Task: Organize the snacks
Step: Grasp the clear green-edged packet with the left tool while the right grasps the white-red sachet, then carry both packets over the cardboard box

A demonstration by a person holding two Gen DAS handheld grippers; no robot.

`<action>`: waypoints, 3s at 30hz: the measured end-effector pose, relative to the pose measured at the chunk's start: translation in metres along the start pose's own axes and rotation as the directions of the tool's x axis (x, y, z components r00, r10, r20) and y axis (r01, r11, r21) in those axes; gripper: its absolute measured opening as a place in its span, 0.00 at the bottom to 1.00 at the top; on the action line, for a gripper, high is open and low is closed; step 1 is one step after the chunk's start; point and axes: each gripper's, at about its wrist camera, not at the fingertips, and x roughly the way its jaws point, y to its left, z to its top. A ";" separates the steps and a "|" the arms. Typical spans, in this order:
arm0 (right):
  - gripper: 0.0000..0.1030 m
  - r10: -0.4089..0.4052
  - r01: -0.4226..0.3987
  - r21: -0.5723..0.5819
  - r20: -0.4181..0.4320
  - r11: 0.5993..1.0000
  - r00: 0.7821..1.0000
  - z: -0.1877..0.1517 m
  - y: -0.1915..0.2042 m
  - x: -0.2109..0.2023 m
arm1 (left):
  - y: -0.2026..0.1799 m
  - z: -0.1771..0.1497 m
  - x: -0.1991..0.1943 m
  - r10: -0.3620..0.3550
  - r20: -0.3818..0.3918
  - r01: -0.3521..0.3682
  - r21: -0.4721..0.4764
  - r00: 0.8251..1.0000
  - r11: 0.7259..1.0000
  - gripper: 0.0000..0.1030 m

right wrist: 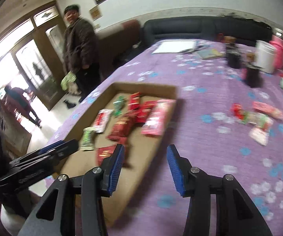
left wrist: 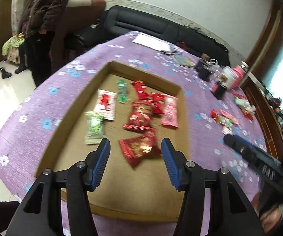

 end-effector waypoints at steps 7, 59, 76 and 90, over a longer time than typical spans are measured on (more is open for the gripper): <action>0.51 -0.184 0.172 0.232 0.033 0.957 0.982 -0.004 -0.124 -0.049 | -0.045 -0.011 0.010 -0.061 -0.040 0.064 0.071 0.997 0.995 0.53; 0.27 -0.390 0.400 0.217 -0.090 0.890 0.916 0.000 -0.181 0.034 | -0.172 0.008 0.084 -0.133 -0.146 0.164 0.226 0.980 0.960 0.53; 0.27 -0.347 0.337 0.280 -0.014 0.899 0.938 -0.023 -0.200 0.011 | -0.222 0.004 0.168 -0.020 -0.128 0.068 0.377 0.992 0.924 0.37; 0.26 -0.358 0.333 0.285 0.038 0.899 0.933 -0.023 -0.196 0.002 | -0.193 0.008 0.105 -0.131 -0.109 0.156 0.280 0.985 0.947 0.28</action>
